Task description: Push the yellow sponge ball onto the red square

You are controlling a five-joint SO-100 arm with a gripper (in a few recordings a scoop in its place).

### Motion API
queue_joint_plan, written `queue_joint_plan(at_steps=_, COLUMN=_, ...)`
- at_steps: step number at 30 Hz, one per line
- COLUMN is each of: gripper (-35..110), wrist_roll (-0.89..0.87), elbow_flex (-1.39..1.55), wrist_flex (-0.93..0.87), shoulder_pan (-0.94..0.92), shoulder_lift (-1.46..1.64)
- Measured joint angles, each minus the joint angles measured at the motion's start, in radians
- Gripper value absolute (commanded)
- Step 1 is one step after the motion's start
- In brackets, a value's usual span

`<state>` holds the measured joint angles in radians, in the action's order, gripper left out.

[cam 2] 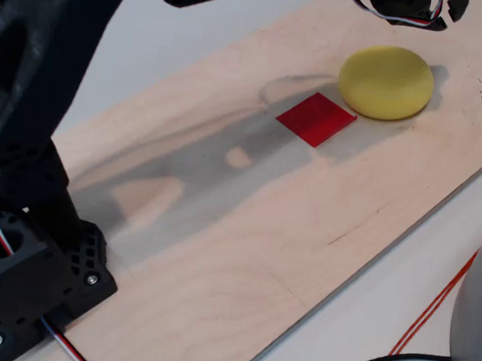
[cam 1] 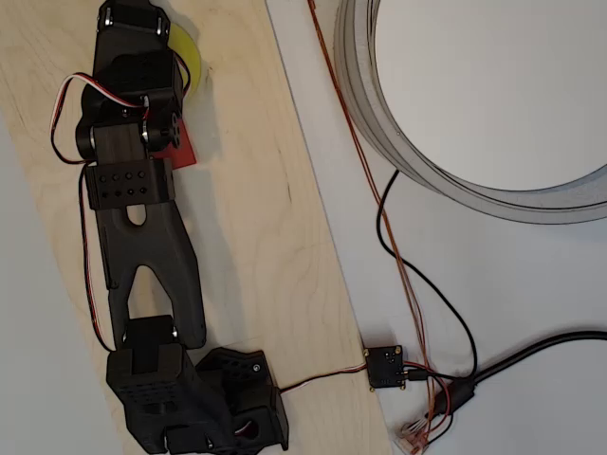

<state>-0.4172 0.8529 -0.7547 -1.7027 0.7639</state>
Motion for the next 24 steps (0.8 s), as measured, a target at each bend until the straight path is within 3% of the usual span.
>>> queue_joint_plan(at_steps=11, gripper=0, wrist_roll=0.046, elbow_flex=0.262, wrist_flex=0.272, shoulder_pan=-0.005, shoulder_lift=0.066)
queue_joint_plan(at_steps=24, gripper=0, wrist_roll=0.037, elbow_flex=0.537, wrist_flex=0.411, shoulder_pan=-0.008, shoulder_lift=0.178)
